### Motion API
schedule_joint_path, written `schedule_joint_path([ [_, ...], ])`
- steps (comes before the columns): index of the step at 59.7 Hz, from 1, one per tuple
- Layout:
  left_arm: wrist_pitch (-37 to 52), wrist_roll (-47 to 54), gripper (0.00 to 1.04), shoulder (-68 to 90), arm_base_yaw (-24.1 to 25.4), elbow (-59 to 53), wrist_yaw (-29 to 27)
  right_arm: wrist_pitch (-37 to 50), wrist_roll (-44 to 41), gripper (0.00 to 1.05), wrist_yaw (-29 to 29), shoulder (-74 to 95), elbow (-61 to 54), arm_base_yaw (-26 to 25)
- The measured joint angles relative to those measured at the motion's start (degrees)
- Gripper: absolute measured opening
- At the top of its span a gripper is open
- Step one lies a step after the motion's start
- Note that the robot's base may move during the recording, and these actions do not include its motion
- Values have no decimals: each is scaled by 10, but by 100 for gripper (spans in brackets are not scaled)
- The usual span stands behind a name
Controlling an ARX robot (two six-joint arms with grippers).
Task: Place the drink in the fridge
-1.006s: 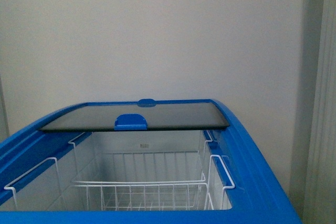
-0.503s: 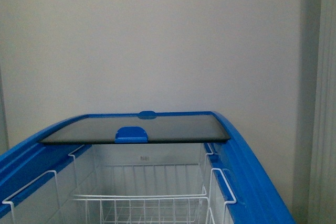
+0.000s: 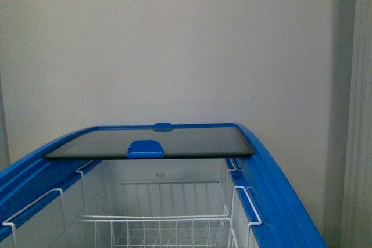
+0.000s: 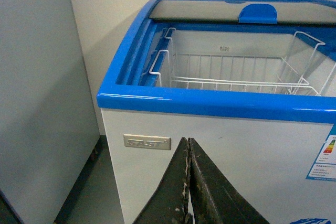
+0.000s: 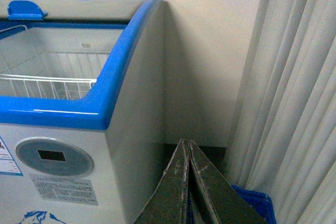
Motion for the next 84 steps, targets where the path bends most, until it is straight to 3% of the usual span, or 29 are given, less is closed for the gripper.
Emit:
schedule_joint_path([
  [29, 0, 0, 3, 0, 0, 0, 0, -64, 0, 3, 0, -89, -11, 0],
  [37, 0, 0, 3, 0, 0, 0, 0, -159, 0, 3, 0, -163, -11, 0],
  [52, 0, 0, 3, 0, 0, 0, 0, -166, 0, 3, 0, -189, -11, 0],
  [54, 0, 0, 3, 0, 0, 0, 0, -166, 0, 8, 0, -189, -11, 0],
  [66, 0, -1, 33, 0, 0, 0, 0, -166, 0, 40, 0, -189, -11, 0],
  [81, 0, -1, 88, 0, 0, 0, 0, -166, 0, 93, 0, -189, -11, 0],
  [84, 0, -1, 98, 0, 0, 0, 0, -166, 1, 98, 0, -189, -11, 0],
])
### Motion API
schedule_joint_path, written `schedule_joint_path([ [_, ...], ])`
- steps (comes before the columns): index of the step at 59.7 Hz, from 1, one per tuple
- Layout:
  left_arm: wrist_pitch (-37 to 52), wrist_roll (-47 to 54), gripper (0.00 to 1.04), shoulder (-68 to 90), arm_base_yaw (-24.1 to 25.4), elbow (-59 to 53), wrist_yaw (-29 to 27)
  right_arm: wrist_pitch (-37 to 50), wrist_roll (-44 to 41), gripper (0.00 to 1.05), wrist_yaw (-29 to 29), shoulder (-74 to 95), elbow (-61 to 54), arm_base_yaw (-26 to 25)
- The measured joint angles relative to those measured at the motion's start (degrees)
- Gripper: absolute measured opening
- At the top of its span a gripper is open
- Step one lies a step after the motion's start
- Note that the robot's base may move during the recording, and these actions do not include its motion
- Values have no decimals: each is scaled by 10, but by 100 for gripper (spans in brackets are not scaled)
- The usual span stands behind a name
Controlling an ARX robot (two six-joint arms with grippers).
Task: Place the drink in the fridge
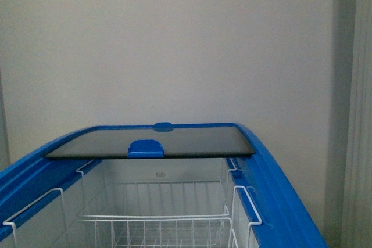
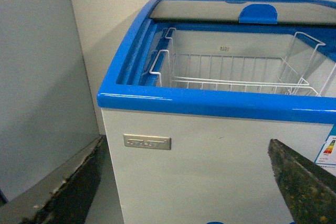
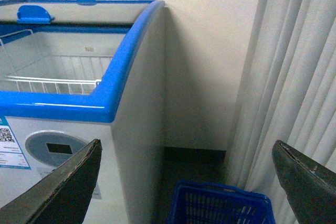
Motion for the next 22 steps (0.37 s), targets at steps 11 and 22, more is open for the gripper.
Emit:
schedule_joint_path([
  [11, 0, 0, 97, 0, 0, 0, 0, 0, 0, 97, 0, 0, 0, 0],
  [22, 0, 0, 97, 0, 0, 0, 0, 0, 0, 97, 0, 0, 0, 0],
])
